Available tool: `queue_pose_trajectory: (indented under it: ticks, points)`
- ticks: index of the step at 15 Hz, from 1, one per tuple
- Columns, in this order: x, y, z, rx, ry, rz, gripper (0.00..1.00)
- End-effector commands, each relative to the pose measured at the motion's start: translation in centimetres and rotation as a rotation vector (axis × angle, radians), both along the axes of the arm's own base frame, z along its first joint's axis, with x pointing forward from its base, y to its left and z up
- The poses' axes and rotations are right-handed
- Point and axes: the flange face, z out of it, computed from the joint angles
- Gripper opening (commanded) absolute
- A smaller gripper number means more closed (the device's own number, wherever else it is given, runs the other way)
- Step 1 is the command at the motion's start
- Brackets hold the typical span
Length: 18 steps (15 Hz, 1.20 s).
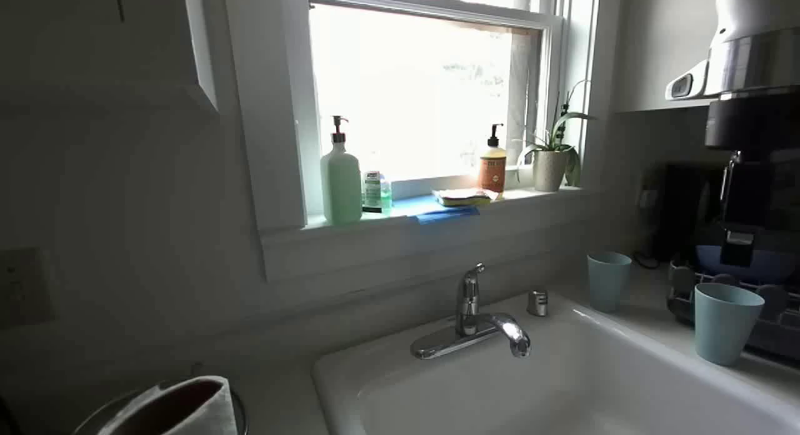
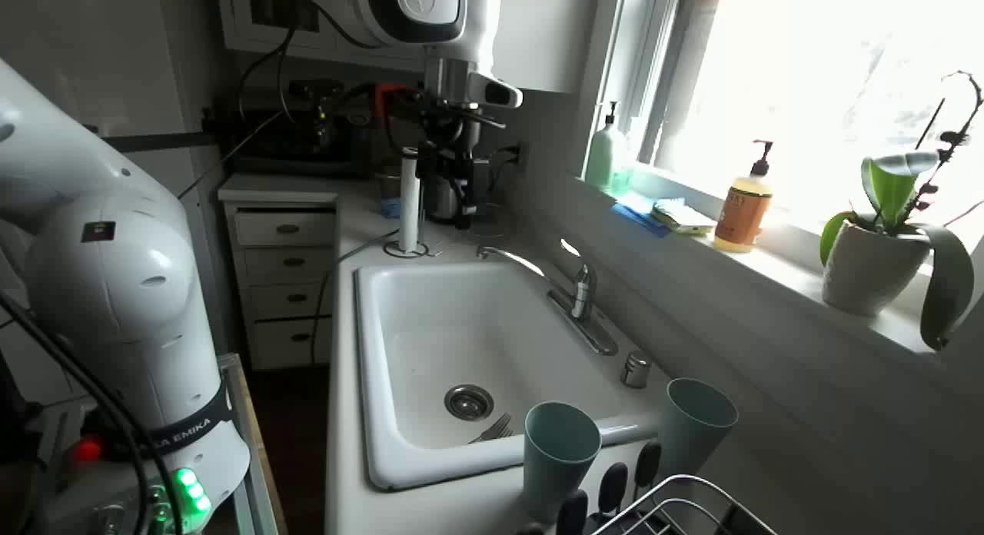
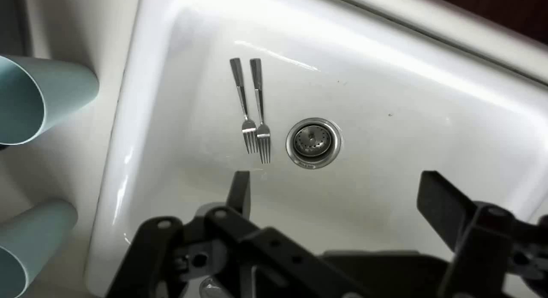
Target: Push the faucet handle upwards then push the faucet to the right, place the cup at the front of the counter under the running faucet then put it back on the counter
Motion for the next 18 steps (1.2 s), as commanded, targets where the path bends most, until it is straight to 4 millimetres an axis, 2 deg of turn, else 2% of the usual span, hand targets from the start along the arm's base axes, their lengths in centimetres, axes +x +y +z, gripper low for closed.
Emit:
queue_pose_trajectory:
  ticks: [1,16,18]
  points:
    - [0.01,0.01,0.06,0.0,0.001,0.0,1.0]
    - [0.01,0.01,0.06,0.0,0.001,0.0,1.0]
    - [0.99,-0.35,-0.04,-0.032,-0.047,-0.054,1.0]
